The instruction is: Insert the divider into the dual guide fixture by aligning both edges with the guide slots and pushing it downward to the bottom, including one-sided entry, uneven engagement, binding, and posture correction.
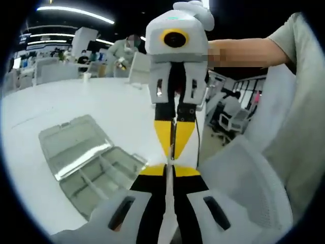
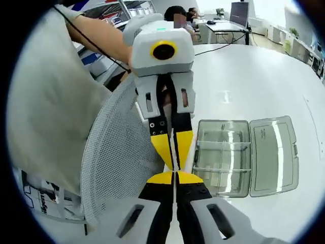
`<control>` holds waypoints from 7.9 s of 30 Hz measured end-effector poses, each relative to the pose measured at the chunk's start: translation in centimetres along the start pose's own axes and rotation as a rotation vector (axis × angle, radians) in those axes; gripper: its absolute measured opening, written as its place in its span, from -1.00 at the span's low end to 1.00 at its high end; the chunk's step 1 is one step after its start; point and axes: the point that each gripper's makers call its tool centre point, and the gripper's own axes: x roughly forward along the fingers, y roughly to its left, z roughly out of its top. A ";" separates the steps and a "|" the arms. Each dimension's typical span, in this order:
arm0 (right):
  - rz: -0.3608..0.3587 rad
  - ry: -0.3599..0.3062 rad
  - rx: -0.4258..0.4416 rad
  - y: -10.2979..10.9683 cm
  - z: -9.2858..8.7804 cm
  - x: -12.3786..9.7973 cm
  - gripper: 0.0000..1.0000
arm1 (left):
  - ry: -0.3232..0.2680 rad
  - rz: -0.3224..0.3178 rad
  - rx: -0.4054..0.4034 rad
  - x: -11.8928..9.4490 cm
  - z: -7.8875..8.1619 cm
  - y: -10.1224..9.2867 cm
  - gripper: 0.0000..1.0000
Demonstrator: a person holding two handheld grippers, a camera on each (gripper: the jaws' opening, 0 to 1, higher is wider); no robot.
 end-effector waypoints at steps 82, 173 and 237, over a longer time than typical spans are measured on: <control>-0.285 0.321 0.020 -7.5 -2.8 0.4 -1.00 | 0.016 0.342 -0.020 -3.6 -1.2 3.0 0.31; -0.307 0.328 0.026 -8.7 -5.0 4.3 -1.00 | 0.028 0.352 -0.071 -4.0 -1.9 3.4 0.29; -0.457 0.025 0.001 -7.6 -4.6 3.8 -0.55 | 0.076 0.392 -0.074 -7.0 -2.0 3.0 0.27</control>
